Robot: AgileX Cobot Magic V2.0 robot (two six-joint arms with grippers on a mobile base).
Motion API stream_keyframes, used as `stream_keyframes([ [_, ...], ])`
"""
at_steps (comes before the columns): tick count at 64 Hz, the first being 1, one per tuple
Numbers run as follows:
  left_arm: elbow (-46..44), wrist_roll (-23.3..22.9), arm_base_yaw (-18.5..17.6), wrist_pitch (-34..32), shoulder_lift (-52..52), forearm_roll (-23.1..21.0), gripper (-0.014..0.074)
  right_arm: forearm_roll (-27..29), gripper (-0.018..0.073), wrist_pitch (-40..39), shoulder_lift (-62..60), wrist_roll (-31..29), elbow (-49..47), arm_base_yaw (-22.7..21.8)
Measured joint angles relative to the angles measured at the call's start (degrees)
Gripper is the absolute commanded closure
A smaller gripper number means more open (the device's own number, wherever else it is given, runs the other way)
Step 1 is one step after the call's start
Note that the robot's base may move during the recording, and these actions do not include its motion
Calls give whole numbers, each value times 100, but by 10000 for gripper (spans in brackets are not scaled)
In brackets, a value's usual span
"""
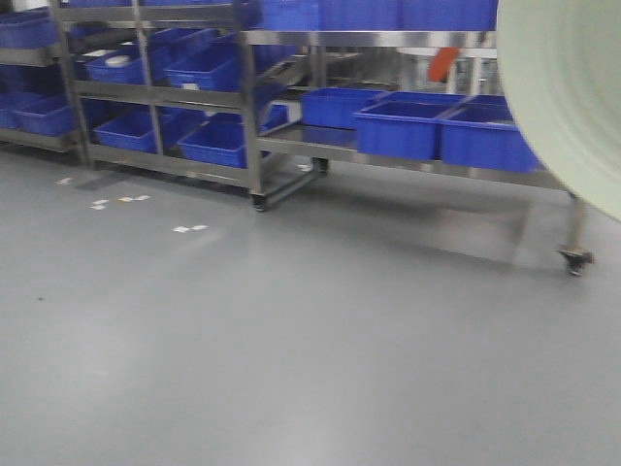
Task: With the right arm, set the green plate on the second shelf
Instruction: 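Drive the base to the blue bin shelf, plate held in right gripper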
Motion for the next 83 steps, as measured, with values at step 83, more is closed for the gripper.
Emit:
stream_keyframes([
  [83, 0, 0, 11, 0, 0, 0, 466, 0, 505, 0, 0, 0, 0, 0],
])
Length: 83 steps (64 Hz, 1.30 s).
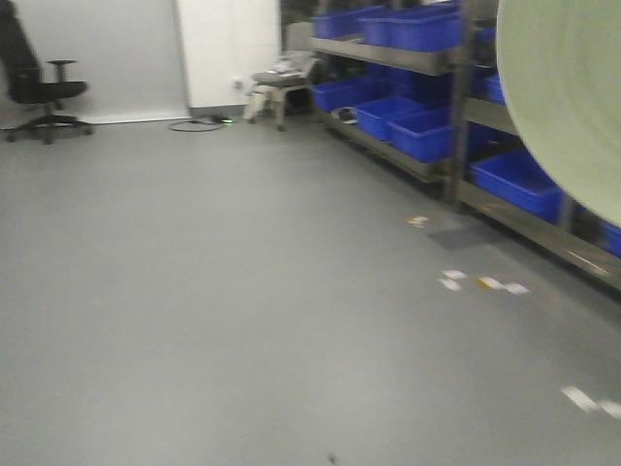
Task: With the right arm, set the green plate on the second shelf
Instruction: 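Drive the base to the blue bin shelf, plate held in right gripper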
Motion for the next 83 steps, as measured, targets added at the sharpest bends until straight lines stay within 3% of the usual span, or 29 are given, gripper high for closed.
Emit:
stream_keyframes([
  [83, 0, 0, 0, 0, 0, 0, 466, 0, 506, 0, 0, 0, 0, 0],
])
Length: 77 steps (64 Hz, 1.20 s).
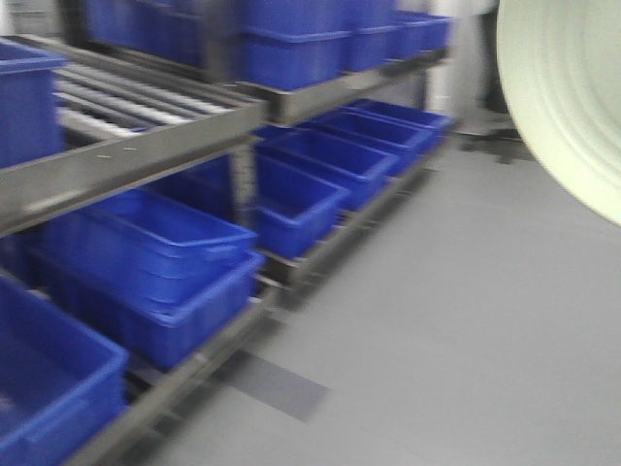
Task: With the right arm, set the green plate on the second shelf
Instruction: 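Drive the base to the blue bin shelf, plate held in right gripper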
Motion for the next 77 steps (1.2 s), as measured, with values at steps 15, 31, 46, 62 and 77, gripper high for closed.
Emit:
stream_keyframes([
  [15, 0, 0, 0, 0, 0, 0, 466, 0, 506, 0, 0, 0, 0, 0],
  [31, 0, 0, 0, 0, 0, 0, 466, 0, 506, 0, 0, 0, 0, 0],
  [46, 0, 0, 0, 0, 0, 0, 466, 0, 506, 0, 0, 0, 0, 0],
  [62, 0, 0, 0, 0, 0, 0, 466, 0, 506, 0, 0, 0, 0, 0],
  [77, 0, 0, 0, 0, 0, 0, 466, 32, 506, -13, 0, 38, 0, 0],
])
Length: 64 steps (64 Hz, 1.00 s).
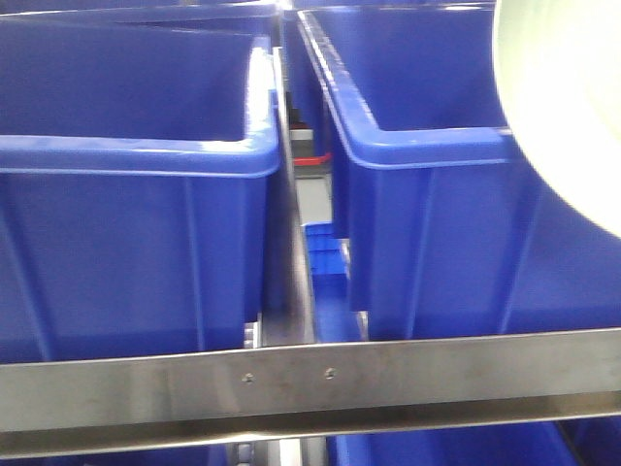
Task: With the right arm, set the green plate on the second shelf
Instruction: 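Drive the base to the blue bin shelf, plate held in right gripper, then lower the plate into the blue bin with the right gripper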
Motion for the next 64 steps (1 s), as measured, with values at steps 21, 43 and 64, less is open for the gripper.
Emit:
stream_keyframes([
  [21, 0, 0, 0, 0, 0, 0, 466, 13, 506, -13, 0, 9, 0, 0],
  [43, 0, 0, 0, 0, 0, 0, 466, 37, 506, -36, 0, 20, 0, 0],
  [64, 0, 0, 0, 0, 0, 0, 466, 37, 506, -418, 0, 10, 0, 0],
])
